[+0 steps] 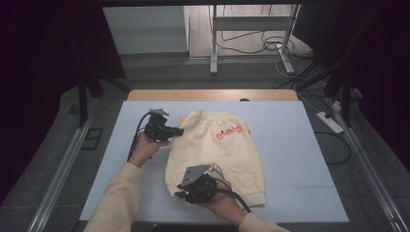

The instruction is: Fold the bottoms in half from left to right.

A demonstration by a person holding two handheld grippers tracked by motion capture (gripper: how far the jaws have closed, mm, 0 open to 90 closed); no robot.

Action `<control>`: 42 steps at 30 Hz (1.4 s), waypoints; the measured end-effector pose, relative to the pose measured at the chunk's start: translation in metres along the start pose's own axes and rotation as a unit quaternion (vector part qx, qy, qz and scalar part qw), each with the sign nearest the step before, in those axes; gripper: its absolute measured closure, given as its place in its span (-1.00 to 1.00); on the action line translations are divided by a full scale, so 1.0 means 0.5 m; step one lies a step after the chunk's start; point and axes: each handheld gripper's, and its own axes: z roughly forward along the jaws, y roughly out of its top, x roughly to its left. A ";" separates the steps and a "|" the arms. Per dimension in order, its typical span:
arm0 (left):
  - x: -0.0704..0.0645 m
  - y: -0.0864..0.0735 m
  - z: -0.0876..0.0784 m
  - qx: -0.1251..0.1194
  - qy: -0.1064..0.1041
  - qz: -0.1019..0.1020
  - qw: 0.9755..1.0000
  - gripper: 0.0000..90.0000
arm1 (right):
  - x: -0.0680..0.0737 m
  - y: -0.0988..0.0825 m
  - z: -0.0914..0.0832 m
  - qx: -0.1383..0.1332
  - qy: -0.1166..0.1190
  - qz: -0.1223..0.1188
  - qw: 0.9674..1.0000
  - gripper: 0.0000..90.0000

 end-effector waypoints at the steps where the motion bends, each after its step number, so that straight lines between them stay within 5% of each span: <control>1: 0.000 -0.001 -0.001 0.000 0.000 0.000 1.000 0.88 | 0.000 0.000 0.000 0.000 0.000 0.000 1.000 0.65; 23: 0.002 -0.008 -0.031 -0.015 -0.003 -0.007 1.000 0.88 | 0.007 0.006 0.001 -0.002 0.008 -0.007 1.000 0.65; 31: -0.006 -0.010 -0.081 -0.048 0.001 -0.010 0.999 0.89 | 0.020 0.033 -0.011 -0.028 0.020 -0.017 0.999 0.65; 42: -0.001 -0.012 -0.068 -0.040 0.005 -0.015 0.999 0.89 | 0.015 0.021 -0.005 -0.021 0.020 -0.009 1.000 0.65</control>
